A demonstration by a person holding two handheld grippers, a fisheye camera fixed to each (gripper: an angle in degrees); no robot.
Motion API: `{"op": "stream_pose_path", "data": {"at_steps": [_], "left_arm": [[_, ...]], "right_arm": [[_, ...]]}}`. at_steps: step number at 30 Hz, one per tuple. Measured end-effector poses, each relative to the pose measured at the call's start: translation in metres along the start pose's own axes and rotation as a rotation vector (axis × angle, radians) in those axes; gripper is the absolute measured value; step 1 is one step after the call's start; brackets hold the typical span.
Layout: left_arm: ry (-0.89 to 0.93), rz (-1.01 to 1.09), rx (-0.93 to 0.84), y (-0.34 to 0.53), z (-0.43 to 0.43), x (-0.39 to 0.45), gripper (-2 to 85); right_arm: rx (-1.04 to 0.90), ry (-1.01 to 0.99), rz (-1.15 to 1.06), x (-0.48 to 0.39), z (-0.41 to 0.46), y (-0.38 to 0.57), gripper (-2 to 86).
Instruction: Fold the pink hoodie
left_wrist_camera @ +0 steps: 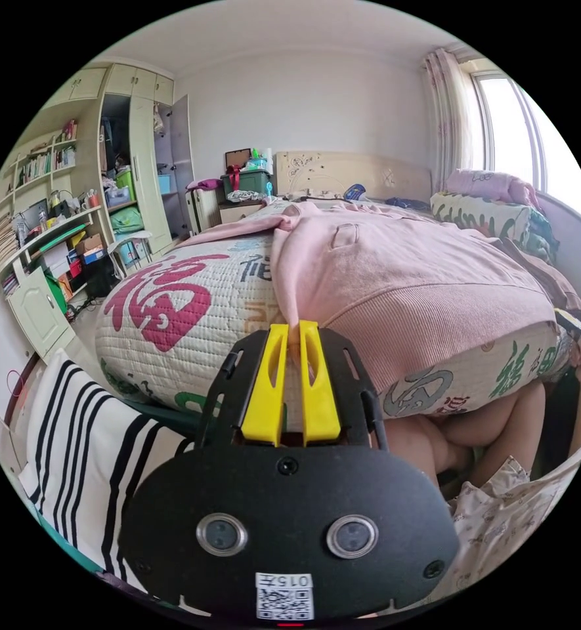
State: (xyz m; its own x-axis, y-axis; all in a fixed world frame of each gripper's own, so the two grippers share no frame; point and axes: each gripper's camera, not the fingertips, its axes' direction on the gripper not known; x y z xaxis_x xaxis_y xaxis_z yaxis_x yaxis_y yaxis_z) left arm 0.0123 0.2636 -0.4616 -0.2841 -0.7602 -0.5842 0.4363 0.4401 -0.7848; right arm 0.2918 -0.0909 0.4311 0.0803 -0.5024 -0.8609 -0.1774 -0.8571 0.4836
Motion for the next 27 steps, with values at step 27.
{"op": "stream_pose_path", "data": {"at_steps": [27], "left_arm": [[0.234,0.338,0.454,-0.016,-0.097,-0.048,10.2]], "right_arm": [[0.179,-0.267,0.291,0.088,-0.176,-0.16,10.0]]}}
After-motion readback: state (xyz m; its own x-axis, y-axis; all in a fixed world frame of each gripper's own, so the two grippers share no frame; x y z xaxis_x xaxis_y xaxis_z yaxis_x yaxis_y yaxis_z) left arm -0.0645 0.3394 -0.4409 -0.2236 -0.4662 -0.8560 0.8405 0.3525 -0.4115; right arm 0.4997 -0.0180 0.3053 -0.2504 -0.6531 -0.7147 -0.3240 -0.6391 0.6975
